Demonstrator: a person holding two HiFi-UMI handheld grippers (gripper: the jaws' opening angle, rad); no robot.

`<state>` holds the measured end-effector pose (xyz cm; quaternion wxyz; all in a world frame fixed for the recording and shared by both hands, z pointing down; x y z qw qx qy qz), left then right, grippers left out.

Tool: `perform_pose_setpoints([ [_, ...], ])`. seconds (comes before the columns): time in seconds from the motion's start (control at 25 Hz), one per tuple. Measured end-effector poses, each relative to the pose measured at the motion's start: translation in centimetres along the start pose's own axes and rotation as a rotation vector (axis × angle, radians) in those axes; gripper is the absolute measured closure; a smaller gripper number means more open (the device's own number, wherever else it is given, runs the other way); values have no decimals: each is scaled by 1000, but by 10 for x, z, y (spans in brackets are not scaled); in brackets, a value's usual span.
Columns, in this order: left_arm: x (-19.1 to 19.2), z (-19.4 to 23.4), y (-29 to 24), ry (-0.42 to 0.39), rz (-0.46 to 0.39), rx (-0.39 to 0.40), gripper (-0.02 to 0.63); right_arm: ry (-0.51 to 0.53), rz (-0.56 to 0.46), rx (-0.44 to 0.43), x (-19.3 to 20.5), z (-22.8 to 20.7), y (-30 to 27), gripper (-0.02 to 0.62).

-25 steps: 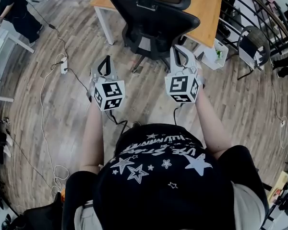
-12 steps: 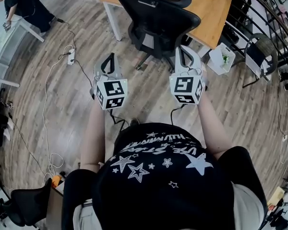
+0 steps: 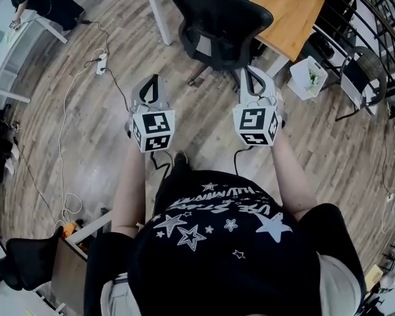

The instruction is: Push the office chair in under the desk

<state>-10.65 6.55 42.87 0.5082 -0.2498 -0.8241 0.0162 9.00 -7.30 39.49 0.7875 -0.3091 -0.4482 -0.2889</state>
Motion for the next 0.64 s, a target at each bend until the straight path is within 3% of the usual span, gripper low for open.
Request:
perform_pose_setpoints([
  [0.64, 8, -58, 92, 27, 50, -35, 604, 5, -25, -52, 28, -1, 84, 594],
])
Point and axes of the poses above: the fingertips, and each gripper's own axes: y backward along the fingers, z to its left, x out of its underside, the point moved 3 cm from there along y, backward along the fingers, and after that the axes turned 8 degrees about -y, right-handed, at the moved point
